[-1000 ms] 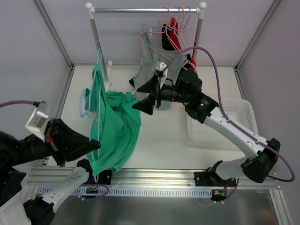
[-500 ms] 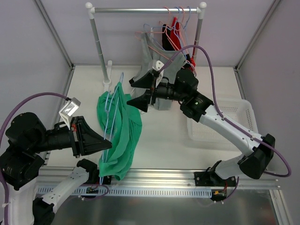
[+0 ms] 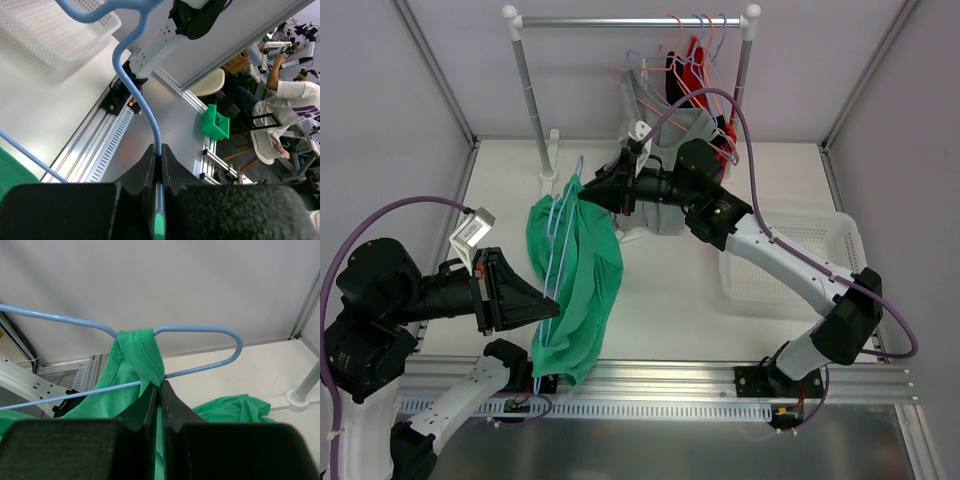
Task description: Remove the tank top from the hanger
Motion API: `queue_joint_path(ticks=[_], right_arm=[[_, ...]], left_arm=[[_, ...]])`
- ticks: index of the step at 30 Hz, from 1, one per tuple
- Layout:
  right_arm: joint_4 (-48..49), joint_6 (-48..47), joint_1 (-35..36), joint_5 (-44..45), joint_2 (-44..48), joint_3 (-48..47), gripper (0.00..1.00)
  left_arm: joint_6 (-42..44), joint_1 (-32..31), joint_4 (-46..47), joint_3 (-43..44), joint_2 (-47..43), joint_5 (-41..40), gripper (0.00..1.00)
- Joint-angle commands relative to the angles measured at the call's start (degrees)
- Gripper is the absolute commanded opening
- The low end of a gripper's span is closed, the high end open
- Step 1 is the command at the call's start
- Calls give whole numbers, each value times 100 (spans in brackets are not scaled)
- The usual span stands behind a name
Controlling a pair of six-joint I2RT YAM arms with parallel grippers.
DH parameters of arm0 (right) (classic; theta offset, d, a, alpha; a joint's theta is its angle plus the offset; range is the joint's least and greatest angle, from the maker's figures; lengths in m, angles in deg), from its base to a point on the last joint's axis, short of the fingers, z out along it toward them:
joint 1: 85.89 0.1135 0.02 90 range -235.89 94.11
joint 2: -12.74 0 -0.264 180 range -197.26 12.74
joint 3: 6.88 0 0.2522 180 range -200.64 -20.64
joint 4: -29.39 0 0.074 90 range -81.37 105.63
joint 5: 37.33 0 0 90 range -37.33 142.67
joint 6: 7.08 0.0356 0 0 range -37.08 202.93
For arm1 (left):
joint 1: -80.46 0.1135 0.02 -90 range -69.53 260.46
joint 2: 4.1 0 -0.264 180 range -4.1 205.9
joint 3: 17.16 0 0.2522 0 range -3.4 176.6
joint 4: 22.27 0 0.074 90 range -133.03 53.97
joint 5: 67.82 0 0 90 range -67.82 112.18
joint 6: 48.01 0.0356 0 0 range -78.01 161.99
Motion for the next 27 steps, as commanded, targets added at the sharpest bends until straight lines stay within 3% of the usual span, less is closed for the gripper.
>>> queue_joint_path(ticks=[1,9,14,19,23,27], right_arm=[[522,15,34,-19,121,-224,1],[390,496,-440,2326,534,-39,0],[-74,938,-1011,2188,166,-1011,0],[-672,832,-1240,2153,-213,-1472,1],[-691,806,-1259,1750,234,-806,0],[-761,771,-1197,1441,1253,293,0]], left_arm=[[-49,-31,407,-9,52,205,0],[92,-40,407,-342,-19,407,0],[136,-40,407,-343,25,566,0],[197,-40,460,342,209,522,0],[250,-40,906,984,438,39,0],[154,-40,2696,573,456,-190,0]])
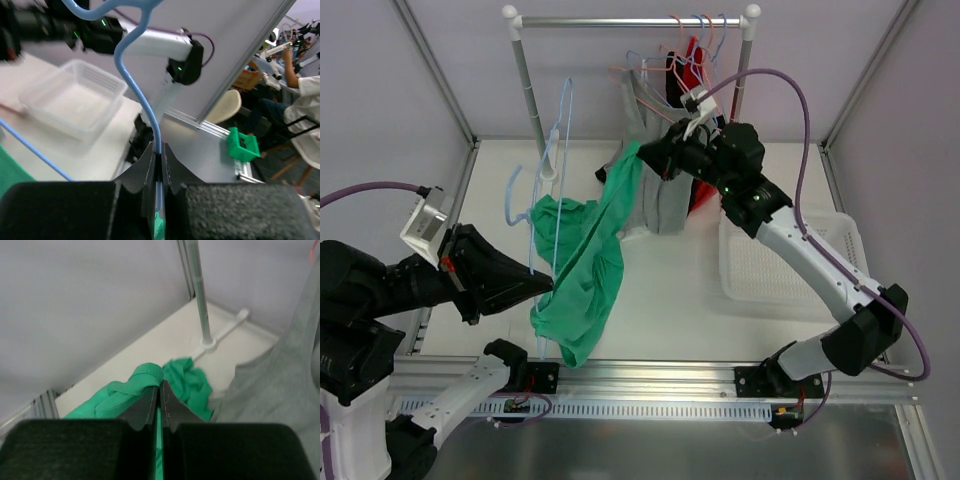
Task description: Remove the tank top from the hanger
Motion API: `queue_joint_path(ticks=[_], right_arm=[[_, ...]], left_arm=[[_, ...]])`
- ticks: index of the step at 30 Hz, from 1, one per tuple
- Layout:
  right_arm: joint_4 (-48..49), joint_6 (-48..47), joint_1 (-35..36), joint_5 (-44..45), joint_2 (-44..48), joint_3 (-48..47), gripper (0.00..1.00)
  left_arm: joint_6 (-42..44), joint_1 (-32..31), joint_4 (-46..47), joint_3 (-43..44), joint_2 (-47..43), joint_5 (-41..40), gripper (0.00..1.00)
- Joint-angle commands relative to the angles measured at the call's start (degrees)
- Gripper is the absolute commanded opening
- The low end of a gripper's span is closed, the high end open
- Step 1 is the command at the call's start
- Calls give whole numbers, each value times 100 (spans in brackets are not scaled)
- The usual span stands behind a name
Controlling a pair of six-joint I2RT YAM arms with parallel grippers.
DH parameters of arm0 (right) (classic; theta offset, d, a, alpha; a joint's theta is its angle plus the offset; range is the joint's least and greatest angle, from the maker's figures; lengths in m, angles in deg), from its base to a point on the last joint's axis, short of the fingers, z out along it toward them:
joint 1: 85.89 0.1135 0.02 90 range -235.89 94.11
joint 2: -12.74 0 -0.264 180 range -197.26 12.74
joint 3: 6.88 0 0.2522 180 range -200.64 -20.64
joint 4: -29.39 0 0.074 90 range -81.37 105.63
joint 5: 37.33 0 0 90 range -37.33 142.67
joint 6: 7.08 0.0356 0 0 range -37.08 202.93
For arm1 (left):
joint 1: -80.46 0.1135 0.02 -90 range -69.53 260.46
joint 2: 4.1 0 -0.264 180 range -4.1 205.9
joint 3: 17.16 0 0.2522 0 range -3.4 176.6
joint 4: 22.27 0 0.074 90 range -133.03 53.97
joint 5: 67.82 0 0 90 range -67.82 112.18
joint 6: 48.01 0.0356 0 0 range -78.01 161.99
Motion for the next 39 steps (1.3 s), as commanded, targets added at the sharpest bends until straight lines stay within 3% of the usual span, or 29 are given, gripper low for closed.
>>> queue_joint_path(ticks=[1,4,7,9,11,13,14,16,21,26,28,29,30,36,39], right_arm=[[-92,-31,81,-262,1277,833,0],[-557,-365,344,-219,1946,1545,0],[-839,-488,652,-376,2239,2214,0],[-927,-419,872,-533,2485,2549,0],[-1095,-436,1258,-448,2686,2936,0],[-1104,-383,1731,121,2792,3374,0],[-1017,-339,1908,255,2741,3507,0],[-728,-278,2338,440,2496,3684,0],[-26,-120,2921,836,1162,3649,0],[302,276,2921,1775,149,3386,0],[294,468,2895,2161,-1,3342,42],[302,609,2895,2216,7,3359,69],[294,636,2886,2312,50,3385,77],[-249,681,2693,3103,1235,3956,99],[-619,637,2439,3228,1974,4194,99]], left_arm=[[40,-40,2264,-346,63,-301,0],[381,-31,3629,-944,132,-898,0],[1067,-40,4415,-1340,343,-1750,0],[1769,-40,5319,-1700,553,-2486,0],[2470,-31,5620,-1553,817,-2893,0],[2667,-40,5158,-592,1414,-3290,0],[2694,-40,4381,-202,1616,-3212,0],[2730,-40,3874,371,2057,-2546,0],[2283,-31,3846,-65,1830,-2447,0],[1133,-31,3073,-977,1197,-3185,0],[633,-31,2845,-1251,933,-3036,0],[438,-31,2783,-1496,854,-2818,0],[288,-31,2730,-1612,827,-2694,0],[-662,-31,2299,-2245,906,-1667,0],[-838,117,2281,-2307,1143,-1314,0]])
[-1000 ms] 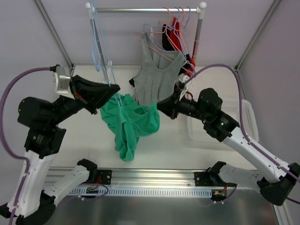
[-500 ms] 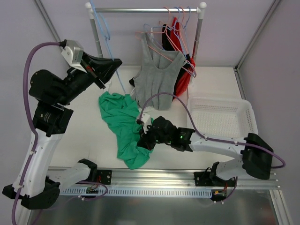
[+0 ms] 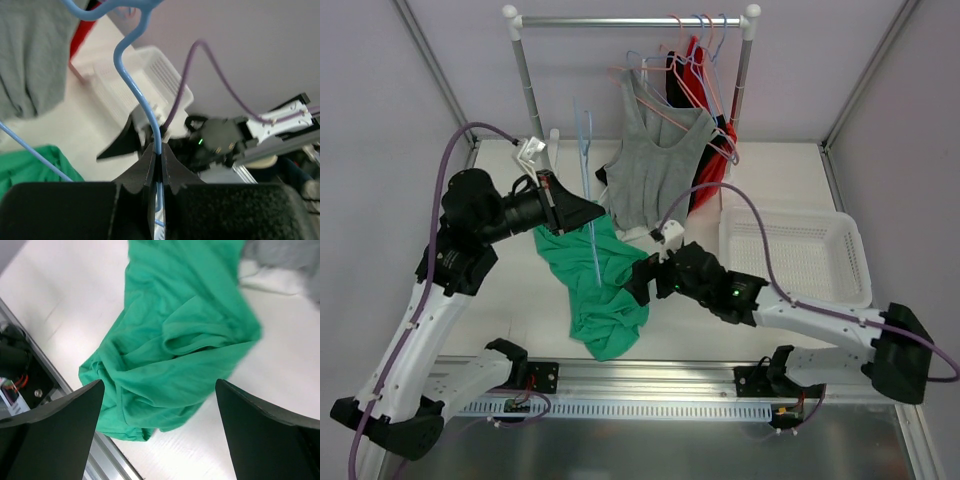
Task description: Remove the tank top from the hanger
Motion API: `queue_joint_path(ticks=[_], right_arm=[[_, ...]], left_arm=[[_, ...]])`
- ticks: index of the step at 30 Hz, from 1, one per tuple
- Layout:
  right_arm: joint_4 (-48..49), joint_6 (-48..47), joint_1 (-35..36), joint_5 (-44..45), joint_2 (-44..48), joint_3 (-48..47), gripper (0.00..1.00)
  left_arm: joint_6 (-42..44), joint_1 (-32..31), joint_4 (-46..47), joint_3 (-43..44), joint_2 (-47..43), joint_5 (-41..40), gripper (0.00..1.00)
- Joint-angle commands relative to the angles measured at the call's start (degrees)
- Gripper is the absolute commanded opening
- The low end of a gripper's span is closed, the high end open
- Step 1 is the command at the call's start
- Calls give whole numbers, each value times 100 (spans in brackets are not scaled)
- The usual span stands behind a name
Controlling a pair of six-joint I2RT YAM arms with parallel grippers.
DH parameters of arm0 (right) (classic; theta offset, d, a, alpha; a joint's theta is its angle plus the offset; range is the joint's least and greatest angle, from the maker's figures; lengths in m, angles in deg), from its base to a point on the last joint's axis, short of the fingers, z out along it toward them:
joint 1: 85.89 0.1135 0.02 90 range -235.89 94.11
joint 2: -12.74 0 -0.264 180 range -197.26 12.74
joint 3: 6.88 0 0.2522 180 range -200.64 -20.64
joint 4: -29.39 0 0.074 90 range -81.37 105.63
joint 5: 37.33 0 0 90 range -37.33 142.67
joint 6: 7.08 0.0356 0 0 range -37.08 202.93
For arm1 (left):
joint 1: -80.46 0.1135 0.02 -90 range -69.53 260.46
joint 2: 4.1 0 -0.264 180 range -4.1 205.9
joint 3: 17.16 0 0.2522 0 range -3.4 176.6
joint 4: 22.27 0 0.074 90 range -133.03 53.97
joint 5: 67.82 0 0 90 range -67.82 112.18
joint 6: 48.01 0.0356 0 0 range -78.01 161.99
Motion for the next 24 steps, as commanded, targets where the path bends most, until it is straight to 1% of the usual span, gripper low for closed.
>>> queue_joint_path(ticks=[1,2,4,6,9,10,11,12,13,14,16,17,19,20,22,24], right_arm=[[-332,1,-268,568,919,201,99],[-402,-43,-303,593,1217,262,99],[-551,-157,-330,637,1473,307,100],[-719,-211,-339,664,1754,377,100],[-763,-281,-330,655,1957,447,99],[-763,-290,-330,647,1975,465,99],[-780,-307,-339,638,1984,465,99],[-789,-316,-339,612,1993,482,100],[-798,-325,-339,568,2002,483,100],[-790,-325,-330,541,2002,491,99],[-807,-334,-339,489,2011,509,100],[-816,-334,-339,480,2045,526,99],[-825,-343,-348,479,2098,579,99],[-842,-343,-339,488,2151,588,99],[-842,-378,-339,479,2204,623,100],[-851,-387,-339,479,2248,614,99]], left_arm=[[-711,218,-11,-32,295,1050,0],[-791,315,6,38,548,1245,0],[-871,614,6,222,805,1693,0],[-836,755,24,433,1138,1774,0],[-888,1141,24,1152,1710,2195,0],[-967,1316,32,1590,1876,2266,0],[-994,1388,24,1829,2243,2493,0],[-1037,1467,32,2092,2430,2591,0],[-1194,1546,32,2539,2623,2670,0],[-1266,1677,24,2761,2991,2810,0],[-1441,1845,32,3374,3309,2934,0],[-1512,2037,32,3535,3598,3030,0],[-1687,2231,32,4062,3889,3180,0],[-1767,2424,24,4220,4213,3259,0],[-1951,2565,32,4728,4504,3479,0],[-2101,2741,32,5038,4918,3654,0]])
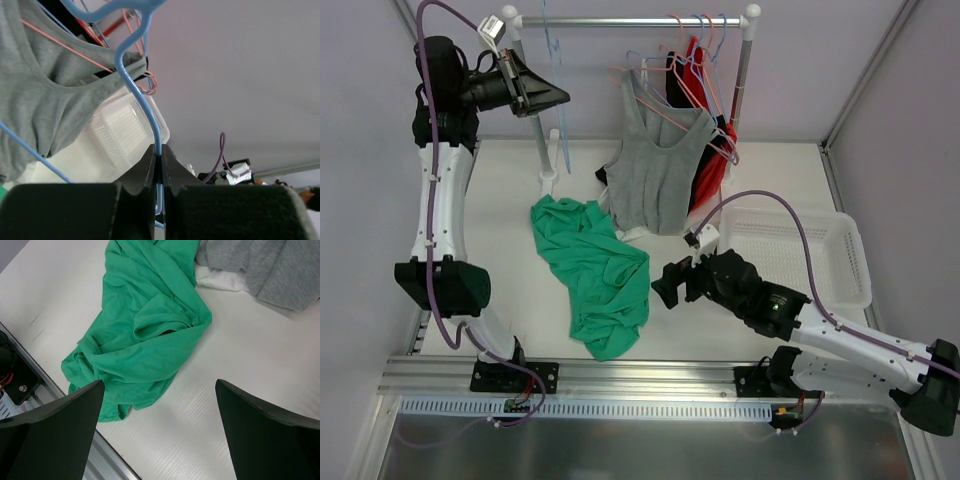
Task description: Remove the tank top from the hanger
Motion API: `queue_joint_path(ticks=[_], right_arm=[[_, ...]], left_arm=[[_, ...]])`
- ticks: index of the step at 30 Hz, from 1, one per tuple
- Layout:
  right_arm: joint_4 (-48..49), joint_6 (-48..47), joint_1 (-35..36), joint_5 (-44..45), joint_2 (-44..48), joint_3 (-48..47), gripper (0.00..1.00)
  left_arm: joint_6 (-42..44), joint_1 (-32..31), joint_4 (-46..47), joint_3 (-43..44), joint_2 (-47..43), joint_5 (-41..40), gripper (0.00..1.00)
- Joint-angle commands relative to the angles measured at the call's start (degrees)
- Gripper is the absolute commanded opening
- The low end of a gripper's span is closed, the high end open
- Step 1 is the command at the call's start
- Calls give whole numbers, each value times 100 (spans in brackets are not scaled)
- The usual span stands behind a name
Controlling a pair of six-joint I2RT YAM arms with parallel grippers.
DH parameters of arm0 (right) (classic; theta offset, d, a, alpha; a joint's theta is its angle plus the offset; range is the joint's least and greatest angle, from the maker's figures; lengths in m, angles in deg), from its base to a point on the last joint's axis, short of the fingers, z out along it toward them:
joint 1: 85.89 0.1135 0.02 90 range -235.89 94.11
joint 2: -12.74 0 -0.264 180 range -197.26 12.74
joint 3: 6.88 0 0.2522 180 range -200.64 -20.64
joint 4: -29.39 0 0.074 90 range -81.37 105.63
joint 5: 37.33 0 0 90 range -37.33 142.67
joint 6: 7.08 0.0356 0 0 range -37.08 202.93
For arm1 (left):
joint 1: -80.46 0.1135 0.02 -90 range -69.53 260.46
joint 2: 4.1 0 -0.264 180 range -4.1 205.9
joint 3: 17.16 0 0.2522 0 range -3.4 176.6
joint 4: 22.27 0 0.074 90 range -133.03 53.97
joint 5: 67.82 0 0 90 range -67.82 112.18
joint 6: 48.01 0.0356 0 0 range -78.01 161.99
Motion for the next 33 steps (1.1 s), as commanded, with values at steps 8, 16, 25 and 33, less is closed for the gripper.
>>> queue_joint_path(ticks=[8,16,25,33], right_arm=[[87,-212,13,-151,-79,-164,100],[148,-274,4,-344,-369,-244,99],[709,-712,4,-870,-1053,-366,99],[773,-1407,4,-960,-3300,-1841,100]], left_arm=[[-664,512,221,1508,1403,940,0],[-664,582,300,1438,1869,1028,0],[-436,732,300,648,1580,879,7],[-102,1152,300,-302,684,264,83]])
